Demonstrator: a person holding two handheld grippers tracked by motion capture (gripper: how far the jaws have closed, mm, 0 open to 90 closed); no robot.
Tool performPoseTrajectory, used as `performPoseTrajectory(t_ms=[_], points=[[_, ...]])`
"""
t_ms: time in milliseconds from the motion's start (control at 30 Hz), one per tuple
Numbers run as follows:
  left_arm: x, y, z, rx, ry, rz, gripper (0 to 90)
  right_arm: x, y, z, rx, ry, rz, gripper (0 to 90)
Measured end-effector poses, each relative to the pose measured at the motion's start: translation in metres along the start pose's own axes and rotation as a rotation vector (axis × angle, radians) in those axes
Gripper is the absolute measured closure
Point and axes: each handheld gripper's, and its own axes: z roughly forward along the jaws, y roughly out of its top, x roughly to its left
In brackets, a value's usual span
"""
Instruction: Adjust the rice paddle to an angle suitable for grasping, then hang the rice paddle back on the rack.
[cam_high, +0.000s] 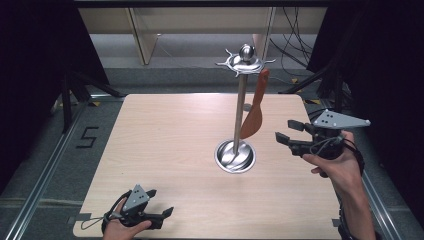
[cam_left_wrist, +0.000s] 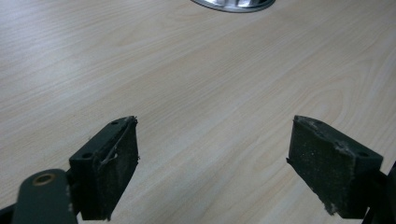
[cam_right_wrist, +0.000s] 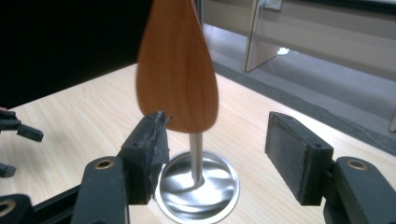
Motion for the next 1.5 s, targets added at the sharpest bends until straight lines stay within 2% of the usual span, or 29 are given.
performPoseTrajectory(t_ms=[33, 133, 200, 233, 267, 300, 333, 367, 433, 467, 500, 533, 567, 600, 633, 667, 867, 900, 933, 1000, 1033, 1067, 1133, 1167, 1200, 1233, 1267, 1367, 1500], points=[[0.001, 0.0, -0.001, 0.013, -0.002, 0.014, 15.3, 0.0, -0.005, 0.001, -0.01, -0.017, 0.009, 38.8], [-0.003, -0.001, 0.001, -0.016, -0.007, -0.057, 15.3, -0.003, -0.008, 0.0, 0.007, 0.007, -0.004, 37.6], [0.001, 0.0, 0.0, -0.001, 0.002, -0.004, 15.3, 0.0, -0.011, 0.0, 0.002, -0.009, 0.034, 37.0], [0.001, 0.0, 0.0, -0.001, 0.002, -0.004, 15.3, 0.0, -0.011, 0.0, 0.002, -0.009, 0.034, 37.0], [-0.003, -0.001, 0.001, -0.023, -0.007, -0.057, 15.3, -0.002, -0.012, -0.001, 0.021, 0.002, 0.016, 36.9], [-0.003, -0.001, 0.001, -0.022, -0.009, -0.058, 15.3, -0.002, -0.015, 0.0, 0.029, 0.007, 0.017, 36.8], [0.0, 0.0, 0.001, -0.01, 0.001, -0.017, 15.3, -0.001, -0.017, 0.001, 0.033, 0.006, 0.034, 36.6], [-0.003, -0.001, 0.0, 0.005, 0.002, -0.059, 15.3, -0.001, -0.019, 0.004, 0.024, -0.004, 0.03, 36.5], [-0.005, -0.001, 0.001, -0.019, -0.01, -0.074, 15.3, -0.002, -0.02, 0.004, 0.051, 0.005, 0.014, 36.2], [-0.002, 0.0, 0.0, 0.0, -0.009, -0.027, 15.3, 0.0, -0.022, 0.005, 0.067, 0.009, 0.031, 36.0], [-0.001, 0.0, 0.0, 0.002, -0.01, -0.024, 15.3, -0.001, -0.024, 0.008, 0.049, 0.0, 0.017, 35.9], [0.003, 0.001, -0.001, 0.014, 0.0, 0.031, 15.3, -0.002, -0.025, 0.008, 0.074, 0.011, 0.015, 35.8], [0.0, 0.0, 0.001, -0.006, -0.005, -0.015, 15.3, 0.0, -0.027, 0.009, 0.073, 0.009, 0.037, 35.8], [0.0, 0.0, 0.0, -0.001, -0.006, -0.012, 15.3, -0.002, -0.029, 0.011, 0.081, 0.008, 0.011, 35.8], [-0.003, -0.001, 0.0, -0.012, -0.013, -0.06, 15.3, 0.0, -0.031, 0.011, 0.111, 0.017, 0.041, 35.8], [-0.004, -0.002, 0.0, -0.015, -0.011, -0.074, 15.3, -0.001, -0.033, 0.013, 0.092, 0.005, 0.022, 35.7], [-0.005, -0.002, -0.001, -0.019, -0.01, -0.066, 15.3, 0.001, -0.039, 0.015, 0.128, 0.014, 0.04, 35.6], [-0.003, -0.001, -0.001, -0.017, -0.012, -0.045, 15.3, 0.0, -0.041, 0.018, 0.114, 0.004, 0.013, 35.6], [-0.003, -0.001, 0.0, -0.018, -0.013, -0.04, 15.3, 0.003, -0.042, 0.019, 0.131, 0.012, 0.042, 35.5], [-0.004, -0.002, 0.001, -0.015, -0.009, -0.077, 15.3, 0.002, -0.044, 0.019, 0.143, 0.018, 0.039, 35.4], [-0.002, -0.002, 0.0, 0.006, 0.003, -0.054, 15.3, 0.0, -0.045, 0.021, 0.136, 0.014, 0.011, 35.4], [-0.002, -0.002, 0.0, 0.001, 0.001, -0.047, 15.3, 0.002, -0.046, 0.021, 0.149, 0.02, 0.042, 35.3], [-0.003, -0.002, 0.0, -0.024, -0.008, -0.06, 15.4, 0.002, -0.051, 0.023, 0.166, 0.021, 0.044, 35.1], [-0.002, -0.002, 0.0, -0.02, -0.005, -0.037, 15.3, 0.0, -0.052, 0.024, 0.172, 0.019, 0.022, 35.0], [-0.002, -0.002, 0.0, -0.02, -0.005, -0.037, 15.3, 0.001, -0.054, 0.024, 0.183, 0.025, 0.048, 34.9], [-0.004, -0.003, 0.0, -0.016, -0.005, -0.071, 15.3, 0.001, -0.054, 0.024, 0.183, 0.025, 0.048, 34.9], [-0.001, -0.002, -0.002, 0.012, -0.003, -0.011, 15.4, 0.002, -0.056, 0.025, 0.198, 0.031, 0.047, 34.6], [-0.001, -0.002, -0.002, 0.004, -0.003, -0.004, 15.3, 0.003, -0.058, 0.026, 0.2, 0.025, 0.036, 34.2], [-0.003, -0.002, -0.001, -0.004, -0.004, -0.027, 15.3, 0.006, -0.061, 0.025, 0.214, 0.035, 0.033, 33.8]])
